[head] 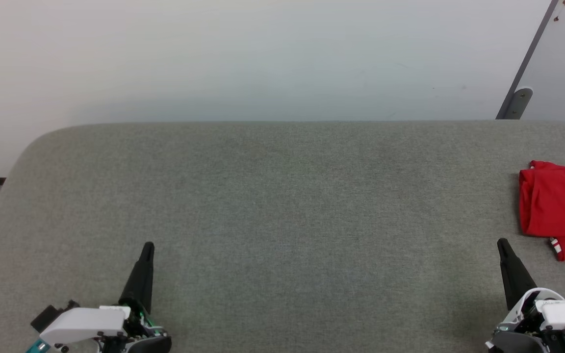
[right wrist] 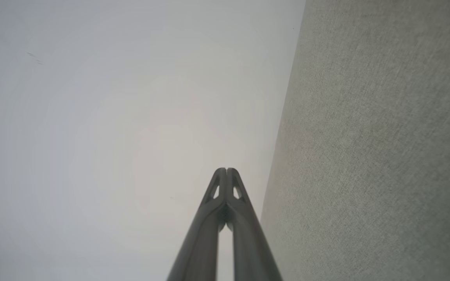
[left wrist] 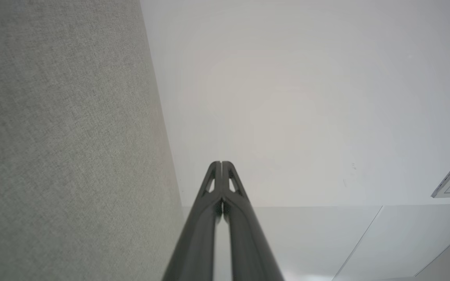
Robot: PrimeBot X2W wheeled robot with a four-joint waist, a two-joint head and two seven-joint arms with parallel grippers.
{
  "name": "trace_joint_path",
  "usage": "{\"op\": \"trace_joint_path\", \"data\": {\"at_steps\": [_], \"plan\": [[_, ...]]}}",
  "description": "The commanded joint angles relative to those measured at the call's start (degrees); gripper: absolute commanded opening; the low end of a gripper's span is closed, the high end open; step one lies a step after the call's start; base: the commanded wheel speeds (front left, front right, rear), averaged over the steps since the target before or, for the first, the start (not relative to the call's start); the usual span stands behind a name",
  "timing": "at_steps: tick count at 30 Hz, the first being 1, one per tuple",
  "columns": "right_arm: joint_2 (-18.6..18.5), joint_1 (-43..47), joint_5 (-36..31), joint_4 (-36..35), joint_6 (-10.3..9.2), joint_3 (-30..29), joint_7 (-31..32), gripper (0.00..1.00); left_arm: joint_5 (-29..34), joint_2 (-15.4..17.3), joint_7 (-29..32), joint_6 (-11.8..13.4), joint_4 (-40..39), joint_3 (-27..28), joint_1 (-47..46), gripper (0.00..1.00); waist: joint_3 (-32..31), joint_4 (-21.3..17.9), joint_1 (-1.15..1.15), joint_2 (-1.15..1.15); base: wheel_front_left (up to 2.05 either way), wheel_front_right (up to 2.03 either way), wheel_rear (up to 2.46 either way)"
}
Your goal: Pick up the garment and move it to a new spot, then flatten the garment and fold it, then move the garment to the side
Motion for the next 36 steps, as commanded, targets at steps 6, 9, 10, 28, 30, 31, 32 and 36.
{"op": "trace_joint_path", "data": {"at_steps": [6, 9, 10, 28, 30, 31, 32, 36], "plan": [[0.2, -0.5, 0.4, -0.2, -0.06, 0.0, 0.2, 0.0, -0.2, -0.1, 0.2, -0.3, -0.1, 0.1, -0.5, 0.0, 0.0, 0.0, 0.0, 0.0, 0.0, 0.0, 0.0], [0.2, -0.5, 0.4, -0.2, -0.06, 0.0, 0.2, 0.0, -0.3, -0.1, 0.2, -0.3, -0.1, 0.1, -0.5, 0.0, 0.0, 0.0, 0.0, 0.0, 0.0, 0.0, 0.0], [0.2, -0.5, 0.4, -0.2, -0.06, 0.0, 0.2, 0.0, -0.3, -0.1, 0.2, -0.3, -0.1, 0.2, -0.5, 0.0, 0.0, 0.0, 0.0, 0.0, 0.0, 0.0, 0.0], [0.2, -0.5, 0.4, -0.2, -0.06, 0.0, 0.2, 0.0, -0.3, -0.1, 0.2, -0.3, -0.1, 0.1, -0.5, 0.0, 0.0, 0.0, 0.0, 0.0, 0.0, 0.0, 0.0], [0.2, -0.5, 0.4, -0.2, -0.06, 0.0, 0.2, 0.0, -0.3, -0.1, 0.2, -0.3, -0.1, 0.1, -0.5, 0.0, 0.0, 0.0, 0.0, 0.0, 0.0, 0.0, 0.0], [0.2, -0.5, 0.4, -0.2, -0.06, 0.0, 0.2, 0.0, -0.3, -0.1, 0.2, -0.3, -0.1, 0.1, -0.5, 0.0, 0.0, 0.0, 0.0, 0.0, 0.0, 0.0, 0.0], [0.2, -0.5, 0.4, -0.2, -0.06, 0.0, 0.2, 0.0, -0.3, -0.1, 0.2, -0.3, -0.1, 0.1, -0.5, 0.0, 0.0, 0.0, 0.0, 0.0, 0.0, 0.0, 0.0], [0.2, -0.5, 0.4, -0.2, -0.06, 0.0, 0.1, 0.0, -0.3, -0.1, 0.2, -0.3, -0.1, 0.1, -0.5, 0.0, 0.0, 0.0, 0.0, 0.0, 0.0, 0.0, 0.0]]}}
